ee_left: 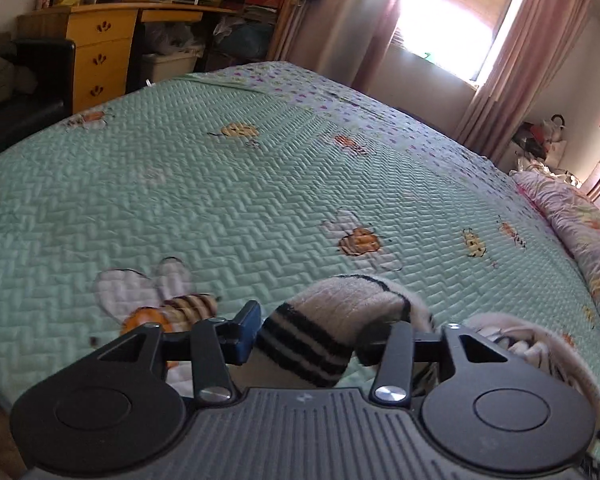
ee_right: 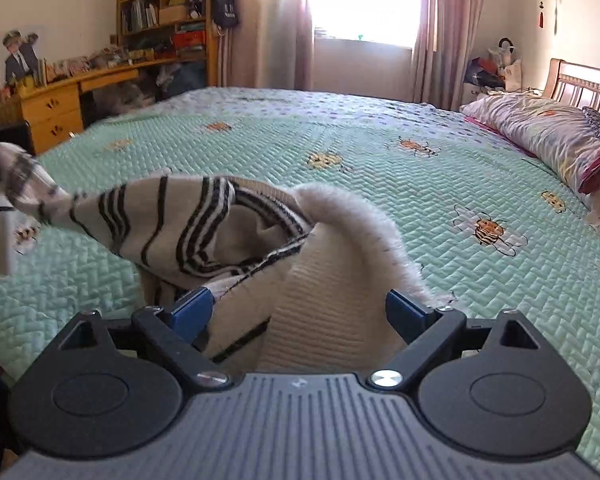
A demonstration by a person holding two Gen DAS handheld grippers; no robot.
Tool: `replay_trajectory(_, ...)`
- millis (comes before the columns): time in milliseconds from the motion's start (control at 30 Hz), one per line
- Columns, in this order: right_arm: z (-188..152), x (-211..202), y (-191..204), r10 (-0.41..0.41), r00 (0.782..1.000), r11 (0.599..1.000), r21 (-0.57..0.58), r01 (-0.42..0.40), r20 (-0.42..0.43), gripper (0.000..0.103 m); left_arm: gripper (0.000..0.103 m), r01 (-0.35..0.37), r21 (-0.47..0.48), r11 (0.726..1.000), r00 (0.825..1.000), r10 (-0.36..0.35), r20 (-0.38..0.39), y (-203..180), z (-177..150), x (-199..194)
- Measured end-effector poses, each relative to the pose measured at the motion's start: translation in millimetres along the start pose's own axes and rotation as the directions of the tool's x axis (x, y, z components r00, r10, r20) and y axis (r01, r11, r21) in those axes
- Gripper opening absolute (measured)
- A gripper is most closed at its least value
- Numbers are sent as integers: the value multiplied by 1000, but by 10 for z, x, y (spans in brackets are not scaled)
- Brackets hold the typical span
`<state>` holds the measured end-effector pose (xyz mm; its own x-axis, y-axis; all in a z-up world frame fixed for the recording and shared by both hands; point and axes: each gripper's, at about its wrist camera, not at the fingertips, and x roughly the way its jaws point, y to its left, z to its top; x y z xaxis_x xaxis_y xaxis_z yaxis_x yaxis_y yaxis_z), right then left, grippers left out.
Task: Fold clothes
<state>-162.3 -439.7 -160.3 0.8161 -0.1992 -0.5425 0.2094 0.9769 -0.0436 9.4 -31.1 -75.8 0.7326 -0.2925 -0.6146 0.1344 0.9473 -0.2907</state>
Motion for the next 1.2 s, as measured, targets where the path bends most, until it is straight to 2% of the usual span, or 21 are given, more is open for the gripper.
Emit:
replay_trajectory(67, 3, 125, 13, -44, 999, 999, -18, 44, -20, 94, 83, -27, 0, 1000, 999, 27, 33, 78, 19, -113)
replay_trajectory(100, -22, 170, 13, -65, 998, 998, -25, 64, -27, 94, 85, -44, -9, 999, 998, 45, 46, 125, 27, -181)
replay_trajectory(200, -46, 227, -102, -85, 996, 996, 17, 86, -41, 94, 86, -73, -27, 997, 996, 75, 51, 253, 79, -302)
replay_trajectory(267, -22, 218, -213, -60, 998, 994, 84, 63, -36, 94, 86, -61, 4, 998, 996, 61, 65, 161, 102, -380)
replay_trajectory(333, 8, 203, -328, -29, 999, 987, 157, 33, -27, 94, 86, -16, 70, 997, 998, 11, 70, -66, 70, -415)
replay_trajectory(400, 29, 165, -373, 4, 1000, 978, 210, -3, -4, 94, 86, 55, 169, 984, 998, -61, 32, -437, -49, -327)
replay_trajectory(500, 32, 187, -323, -4, 1000, 979, 201, 9, -24, 94, 87, 185, 337, 923, 982, -165, -88, -1131, -395, -43)
replay_trajectory(600, -51, 255, -273, -13, 998, 983, 182, 23, -58, 94, 87, 311, 456, 834, 947, -232, -221, -1800, -794, 281)
replay_trajectory(633, -81, 286, -256, -17, 997, 985, 168, 30, -76, 94, 87, 342, 477, 810, 936, -246, -253, -1981, -904, 377)
replay_trajectory(667, -110, 313, -245, -21, 995, 988, 149, 34, -93, 94, 86, 359, 484, 798, 928, -249, -277, -2139, -986, 472)
replay_trajectory(733, -172, 341, -233, -24, 993, 993, 114, 37, -112, 94, 86, 354, 475, 806, 925, -227, -304, -2369, -1040, 667)
replay_trajectory(800, -232, 328, -237, -24, 995, 995, 94, 33, -99, 94, 87, 311, 453, 836, 933, -177, -313, -2469, -1031, 875)
replay_trajectory(867, -274, 329, -247, -28, 996, 996, 78, 35, -82, 94, 86, 284, 415, 864, 931, -145, -336, -2512, -1042, 1044)
replay_trajectory(900, -301, 327, -246, -24, 997, 997, 70, 29, -75, 94, 84, 275, 397, 876, 929, -136, -344, -2518, -1053, 1116)
replay_trajectory(933, -333, 325, -243, -16, 998, 998, 62, 20, -67, 92, 73, 268, 379, 886, 928, -132, -349, -2516, -1068, 1183)
replay_trajectory(967, -365, 323, -241, -8, 998, 999, 53, 11, -59, 87, 55, 261, 370, 892, 929, -128, -347, -2517, -1087, 1233)
replay_trajectory(1000, -397, 321, -238, 0, 999, 999, 45, 2, -52, 77, 47, 259, 362, 896, 931, -132, -340, -2505, -1094, 1238)
replay_trajectory(1033, -423, 320, -259, 14, 999, 998, 54, -11, -51, 57, 35, 267, 338, 902, 930, -150, -334, -2458, -1081, 1236)
replay_trajectory(1067, -446, 320, -290, 29, 998, 997, 69, -26, -54, 48, 25, 282, 301, 911, 927, -178, -331, -2388, -1046, 1233)
replay_trajectory(1167, -448, 275, -418, 66, 997, 989, 138, -60, -40, 28, 13, 322, 229, 919, 922, -250, -295, -2311, -908, 1198)
replay_trajectory(1200, -431, 250, -466, 80, 996, 984, 163, -73, -34, 26, 12, 333, 228, 915, 924, -268, -275, -2290, -862, 1154)
